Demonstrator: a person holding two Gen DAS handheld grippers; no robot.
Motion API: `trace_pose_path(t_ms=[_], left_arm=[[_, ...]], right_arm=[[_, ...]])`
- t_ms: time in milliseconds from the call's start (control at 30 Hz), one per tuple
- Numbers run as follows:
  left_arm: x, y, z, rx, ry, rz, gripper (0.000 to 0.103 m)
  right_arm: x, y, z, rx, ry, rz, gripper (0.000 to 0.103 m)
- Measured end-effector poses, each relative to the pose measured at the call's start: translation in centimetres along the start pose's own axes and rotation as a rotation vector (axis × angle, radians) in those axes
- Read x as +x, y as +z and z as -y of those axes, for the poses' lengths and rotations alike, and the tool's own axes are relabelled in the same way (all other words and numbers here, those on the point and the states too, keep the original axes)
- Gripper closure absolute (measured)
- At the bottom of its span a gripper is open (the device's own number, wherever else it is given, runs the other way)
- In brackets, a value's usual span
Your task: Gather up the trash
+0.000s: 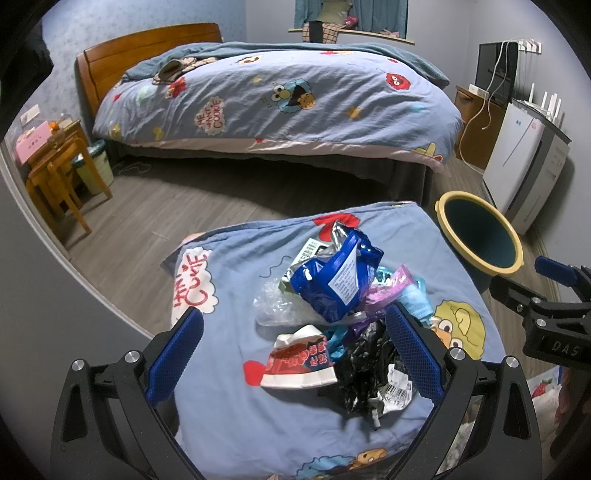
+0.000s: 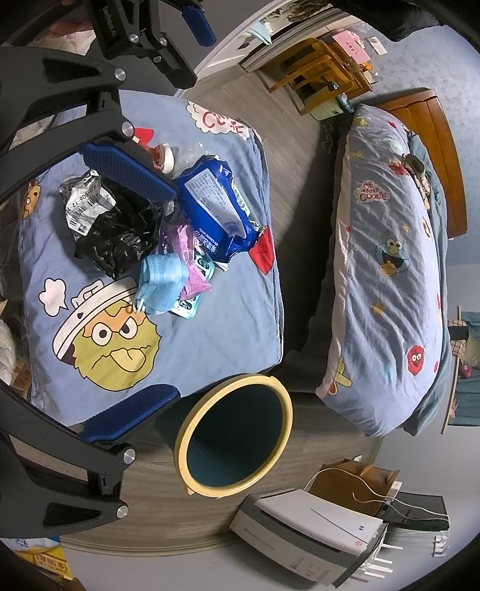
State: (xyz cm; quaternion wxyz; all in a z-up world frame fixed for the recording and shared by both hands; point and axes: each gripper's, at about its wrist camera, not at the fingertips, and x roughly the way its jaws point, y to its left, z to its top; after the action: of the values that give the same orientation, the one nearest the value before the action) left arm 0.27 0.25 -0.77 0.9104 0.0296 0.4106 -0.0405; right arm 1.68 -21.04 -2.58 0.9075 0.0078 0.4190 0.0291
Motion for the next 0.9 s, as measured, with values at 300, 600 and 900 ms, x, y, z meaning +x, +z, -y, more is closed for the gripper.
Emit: trace_pose_path(t_ms=[300,600,900], left_arm=[[0.0,0.04,-0.01,-0.001,-0.001,-0.001,0.005],[0.23,-0.18,0.0,0.0,0.0,-0.003,0.005],[0.39,-0.35,0.03,0.0,0.0,-0.005,0.005]], right_arm=[[0.05,-0.01,0.01,0.001,0.0,-0.002,0.005],[0.12,-0.07,0.02,0.002,0.0,-0.004,0.005],[0.21,-0.27,0.05,0.004,-0.001,-0.006,0.005]])
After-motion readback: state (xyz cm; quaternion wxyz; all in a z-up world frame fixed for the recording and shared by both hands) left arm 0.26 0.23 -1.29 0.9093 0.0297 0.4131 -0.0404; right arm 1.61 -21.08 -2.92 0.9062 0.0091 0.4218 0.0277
